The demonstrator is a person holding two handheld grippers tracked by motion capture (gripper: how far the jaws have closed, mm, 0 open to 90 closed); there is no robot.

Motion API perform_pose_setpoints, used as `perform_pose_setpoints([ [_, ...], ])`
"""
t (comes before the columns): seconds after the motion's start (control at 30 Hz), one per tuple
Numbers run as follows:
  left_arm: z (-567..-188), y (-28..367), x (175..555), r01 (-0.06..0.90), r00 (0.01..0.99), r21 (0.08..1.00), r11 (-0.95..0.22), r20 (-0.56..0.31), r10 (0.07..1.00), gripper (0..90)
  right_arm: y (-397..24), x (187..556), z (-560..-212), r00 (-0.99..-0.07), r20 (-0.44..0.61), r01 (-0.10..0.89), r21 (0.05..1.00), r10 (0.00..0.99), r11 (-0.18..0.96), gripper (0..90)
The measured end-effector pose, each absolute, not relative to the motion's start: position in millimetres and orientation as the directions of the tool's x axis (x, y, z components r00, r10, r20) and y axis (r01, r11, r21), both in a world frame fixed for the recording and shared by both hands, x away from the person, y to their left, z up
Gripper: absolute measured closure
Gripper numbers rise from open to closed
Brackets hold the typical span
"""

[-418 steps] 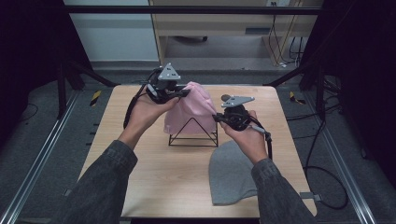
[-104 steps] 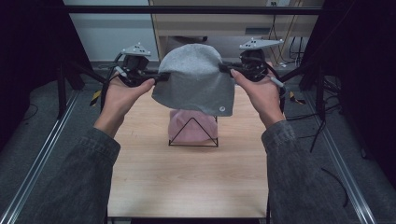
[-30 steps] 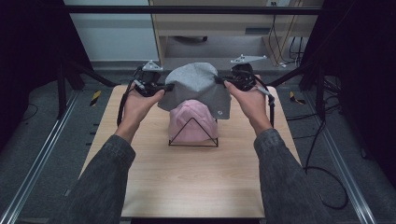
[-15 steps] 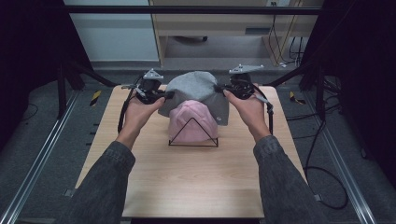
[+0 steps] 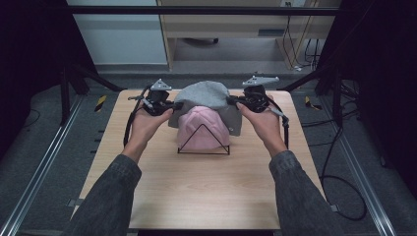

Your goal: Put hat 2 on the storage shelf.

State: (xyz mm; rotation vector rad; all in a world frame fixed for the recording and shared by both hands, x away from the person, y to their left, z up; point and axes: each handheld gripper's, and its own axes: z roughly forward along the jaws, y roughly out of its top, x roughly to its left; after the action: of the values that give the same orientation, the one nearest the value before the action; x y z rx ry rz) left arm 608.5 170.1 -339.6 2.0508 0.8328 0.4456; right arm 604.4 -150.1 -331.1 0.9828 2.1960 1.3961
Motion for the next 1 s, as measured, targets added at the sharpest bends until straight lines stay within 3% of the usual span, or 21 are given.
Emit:
perform_pose_setpoints([
  [1.0,-364,174,601,0.410,0.713,0.790,-0.456,0.034,0.700,86.8,-145,595,-361,-0.701,0.066,0.393,0.866,0.710,0.308,86.2],
])
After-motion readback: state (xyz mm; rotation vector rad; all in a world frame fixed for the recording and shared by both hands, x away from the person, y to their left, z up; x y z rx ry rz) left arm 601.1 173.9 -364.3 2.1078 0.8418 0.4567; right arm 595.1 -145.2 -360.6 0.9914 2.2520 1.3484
